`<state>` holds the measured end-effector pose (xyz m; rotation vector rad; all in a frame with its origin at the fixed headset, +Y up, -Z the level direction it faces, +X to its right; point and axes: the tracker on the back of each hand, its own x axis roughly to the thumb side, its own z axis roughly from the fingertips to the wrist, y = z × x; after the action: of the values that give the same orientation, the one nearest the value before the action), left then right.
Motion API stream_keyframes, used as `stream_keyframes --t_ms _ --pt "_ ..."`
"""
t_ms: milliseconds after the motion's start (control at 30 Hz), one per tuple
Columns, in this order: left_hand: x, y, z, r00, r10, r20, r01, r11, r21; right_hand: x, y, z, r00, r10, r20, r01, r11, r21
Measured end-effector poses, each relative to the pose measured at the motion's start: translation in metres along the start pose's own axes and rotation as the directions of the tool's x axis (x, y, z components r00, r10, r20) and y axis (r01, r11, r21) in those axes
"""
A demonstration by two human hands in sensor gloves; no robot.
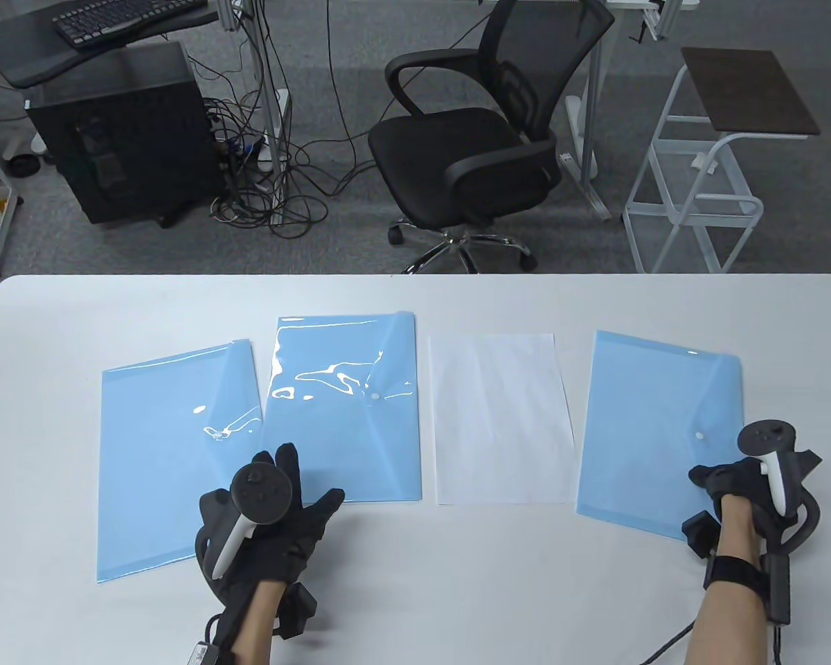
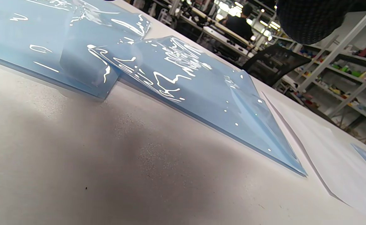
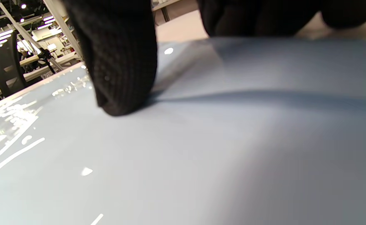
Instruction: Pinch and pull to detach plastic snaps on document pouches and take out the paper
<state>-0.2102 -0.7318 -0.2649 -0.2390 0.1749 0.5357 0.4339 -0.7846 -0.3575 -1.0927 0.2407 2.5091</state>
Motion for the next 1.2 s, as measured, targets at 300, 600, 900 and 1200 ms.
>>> stream_keyframes --t_ms 300,600,900,1200 --pt "0.001 -0.001 0.0 1.0 0.008 0.007 -0.008 1.0 -0.002 -0.003 0.0 0.0 0.998 -0.053 -0.033 0.053 0.999 0.001" --pt "-0.001 0.001 0.002 0.999 0.041 0.017 -0.041 0.999 0.002 0.003 -0.029 0.023 0.98 -0.183 -0.082 0.168 0.973 -0.156" --pt "0.001 0.003 0.011 0.996 0.08 0.048 -0.081 0.997 0.006 0.019 -0.071 0.067 0.982 -0.18 0.053 0.188 0.944 -0.272" --pt "0.002 0.004 0.017 0.989 0.125 0.072 -0.126 0.992 -0.001 0.04 -0.122 0.135 0.928 -0.23 0.291 0.33 0.871 -0.364"
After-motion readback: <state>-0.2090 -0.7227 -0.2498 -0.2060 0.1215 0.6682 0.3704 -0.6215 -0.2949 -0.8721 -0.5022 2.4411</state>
